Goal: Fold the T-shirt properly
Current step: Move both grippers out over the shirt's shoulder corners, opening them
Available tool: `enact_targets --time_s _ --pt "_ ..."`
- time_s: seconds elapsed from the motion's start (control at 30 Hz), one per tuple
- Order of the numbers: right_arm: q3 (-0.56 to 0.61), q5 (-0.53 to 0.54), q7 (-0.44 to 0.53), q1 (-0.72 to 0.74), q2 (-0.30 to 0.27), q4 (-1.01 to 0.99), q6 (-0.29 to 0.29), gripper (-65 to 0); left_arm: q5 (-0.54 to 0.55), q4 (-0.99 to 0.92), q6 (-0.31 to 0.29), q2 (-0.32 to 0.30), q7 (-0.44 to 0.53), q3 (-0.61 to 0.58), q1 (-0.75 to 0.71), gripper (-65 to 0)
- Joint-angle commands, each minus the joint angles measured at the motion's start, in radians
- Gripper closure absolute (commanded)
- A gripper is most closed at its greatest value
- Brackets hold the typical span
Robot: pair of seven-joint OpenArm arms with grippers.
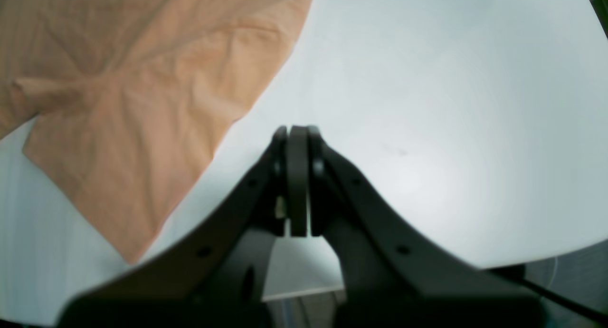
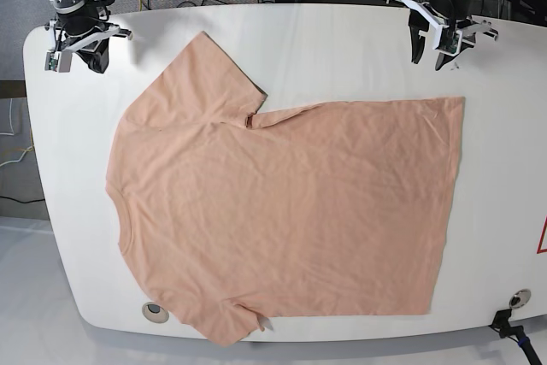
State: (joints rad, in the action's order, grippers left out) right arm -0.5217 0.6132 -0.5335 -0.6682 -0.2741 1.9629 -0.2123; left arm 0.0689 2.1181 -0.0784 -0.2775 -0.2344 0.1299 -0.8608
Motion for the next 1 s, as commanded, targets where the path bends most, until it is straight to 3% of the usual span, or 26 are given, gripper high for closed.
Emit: enact_targets --time_s 0.0,0.17,0.37,0.63,0.97 --pt "-0.013 -0.036 0.027 0.001 -0.009 0.02 -0.035 -0.1 0.002 0.006 0.007 -0.004 0.035 0.004 0.0 -21.9" --pt "-0.017 -0.091 0.019 0.028 -0.001 0.019 -0.052 -3.7 -0.002 0.003 0.012 0.002 0.043 0.004 0.005 -21.7" --pt "0.01 -0.084 -0.045 0.092 -0.001 0.007 -0.102 -7.9 0.001 -0.009 0.011 0.004 0.047 0.004 0.02 -21.4" --pt "0.018 -0.036 -0.096 0.139 0.006 0.008 -0.091 -23.2 0.003 -0.016 0.009 0.002 0.041 0.005 0.02 -20.8" --pt "0.017 0.038 -0.128 0.162 -0.016 -0.027 -0.1 -24.7 -0.005 -0.027 0.013 0.007 0.039 0.006 0.019 -21.9"
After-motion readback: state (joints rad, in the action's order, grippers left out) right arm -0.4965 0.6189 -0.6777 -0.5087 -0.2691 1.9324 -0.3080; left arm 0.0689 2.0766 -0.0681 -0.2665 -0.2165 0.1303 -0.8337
